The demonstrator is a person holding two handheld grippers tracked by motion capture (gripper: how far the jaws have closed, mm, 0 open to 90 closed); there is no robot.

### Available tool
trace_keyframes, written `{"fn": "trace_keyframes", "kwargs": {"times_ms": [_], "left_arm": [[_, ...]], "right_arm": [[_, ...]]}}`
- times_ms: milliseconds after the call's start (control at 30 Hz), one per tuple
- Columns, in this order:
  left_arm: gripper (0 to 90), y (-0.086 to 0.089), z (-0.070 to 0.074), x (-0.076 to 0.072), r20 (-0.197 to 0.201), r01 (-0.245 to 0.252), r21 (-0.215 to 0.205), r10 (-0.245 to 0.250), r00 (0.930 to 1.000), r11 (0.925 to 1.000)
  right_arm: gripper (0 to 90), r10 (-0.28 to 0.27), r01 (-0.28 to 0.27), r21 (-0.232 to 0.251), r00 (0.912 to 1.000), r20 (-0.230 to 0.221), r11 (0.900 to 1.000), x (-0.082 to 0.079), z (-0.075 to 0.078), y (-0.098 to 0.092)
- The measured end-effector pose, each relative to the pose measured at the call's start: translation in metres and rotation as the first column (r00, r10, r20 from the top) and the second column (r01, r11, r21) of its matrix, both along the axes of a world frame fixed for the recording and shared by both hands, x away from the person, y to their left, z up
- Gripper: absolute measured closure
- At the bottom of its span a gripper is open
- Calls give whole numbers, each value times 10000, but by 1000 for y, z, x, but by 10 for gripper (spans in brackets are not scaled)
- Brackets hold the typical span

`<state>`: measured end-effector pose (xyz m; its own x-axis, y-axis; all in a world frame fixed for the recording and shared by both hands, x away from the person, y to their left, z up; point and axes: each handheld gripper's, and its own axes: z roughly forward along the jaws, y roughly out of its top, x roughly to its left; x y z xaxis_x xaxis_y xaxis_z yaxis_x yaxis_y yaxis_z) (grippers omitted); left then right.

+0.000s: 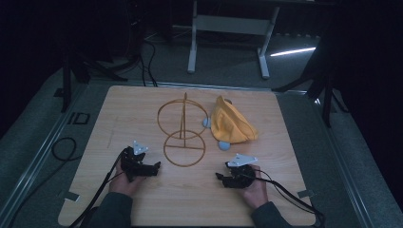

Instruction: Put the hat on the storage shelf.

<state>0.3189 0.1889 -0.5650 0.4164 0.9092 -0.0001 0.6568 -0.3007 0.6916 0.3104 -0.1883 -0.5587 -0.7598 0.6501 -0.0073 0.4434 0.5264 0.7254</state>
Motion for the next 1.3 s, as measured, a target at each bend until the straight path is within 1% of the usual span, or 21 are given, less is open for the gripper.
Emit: {"fn": "trace_keyframes", "kwargs": {"times_ms": [233, 333, 400, 433, 500, 533, 567, 600, 633, 667, 733, 767, 900, 967, 1000, 1067, 1100, 1133, 1167, 1200, 1300], "left_arm": [[19, 0, 0, 0, -3, -3, 0, 3, 10000, 10000], [19, 0, 0, 0, -2, -2, 2, 2, 10000, 10000], [19, 0, 0, 0, 1, -3, -2, 3, 10000, 10000], [19, 0, 0, 0, 5, -4, -4, 4, 10000, 10000], [19, 0, 0, 0, 7, -5, -5, 5, 10000, 10000], [19, 0, 0, 0, 8, -9, -12, 9, 10000, 10000], [19, 0, 0, 0, 8, -9, -12, 9, 10000, 10000], [19, 0, 0, 0, -1, -6, -7, 6, 10000, 10000], [19, 0, 0, 0, -1, -6, -7, 6, 10000, 10000], [19, 0, 0, 0, -1, -5, -5, 5, 10000, 10000], [19, 0, 0, 0, -2, -5, -6, 5, 10000, 10000], [19, 0, 0, 0, -2, -5, -6, 5, 10000, 10000], [19, 0, 0, 0, 14, -25, -34, 26, 10000, 10000], [19, 0, 0, 0, 13, -32, -38, 32, 10000, 10000], [19, 0, 0, 0, 12, -26, -31, 26, 10000, 10000], [19, 0, 0, 0, 8, -24, -30, 24, 10000, 10000], [19, 0, 0, 0, 8, -24, -30, 24, 10000, 10000], [19, 0, 0, 0, 12, -35, -44, 35, 10000, 10000], [19, 0, 0, 0, 12, -35, -44, 35, 10000, 10000], [19, 0, 0, 0, 9, -25, -33, 25, 10000, 10000], [19, 0, 0, 0, 13, -32, -39, 32, 10000, 10000]], "right_arm": [[387, 12, -12, 73, 10000, 36, 10000, 0, -1, -1], [392, 31, -31, 5, 10000, -6, 10000, 0, 0, 0], [446, 187, -188, -95, 9998, -93, 9998, 0, 2, -1], [470, 393, -395, -134, 9991, -167, 9991, 1, 3, -1], [473, 510, -513, -198, 9986, -150, 9985, 2, 5, -2], [484, 520, -519, -200, 9986, 25, 9985, 5, 11, -3], [484, 520, -519, -200, 9986, 25, 9985, 5, 11, -3], [534, 524, -521, -127, 9983, 267, 9986, 8, 17, -6], [534, 524, -521, -127, 9983, 267, 9986, 8, 17, -6], [634, 544, -534, -154, 9960, 716, 9985, 12, 24, -9], [679, 623, -624, -14, 9946, 836, 9981, 18, 27, -10], [687, 639, -634, -88, 9932, 968, 9980, 20, 29, -9], [693, 662, -618, -351, 9877, 1419, 9975, 32, 34, -4], [693, 603, -558, -346, 9873, 1468, 9978, 36, 35, -3], [689, 589, -546, -317, 9863, 1542, 9980, 44, 37, 0], [671, 580, -562, -155, 9857, 1583, 9983, 51, 38, 3], [671, 580, -562, -155, 9857, 1583, 9983, 51, 38, 3], [640, 498, -478, -162, 9864, 1566, 9987, 58, 38, 6], [640, 498, -478, -162, 9864, 1566, 9987, 58, 38, 6], [616, 388, -348, -287, 9876, 1521, 9990, 66, 35, 8], [594, 216, -151, -449, 9888, 1478, 9989, 73, 31, 9]]}}
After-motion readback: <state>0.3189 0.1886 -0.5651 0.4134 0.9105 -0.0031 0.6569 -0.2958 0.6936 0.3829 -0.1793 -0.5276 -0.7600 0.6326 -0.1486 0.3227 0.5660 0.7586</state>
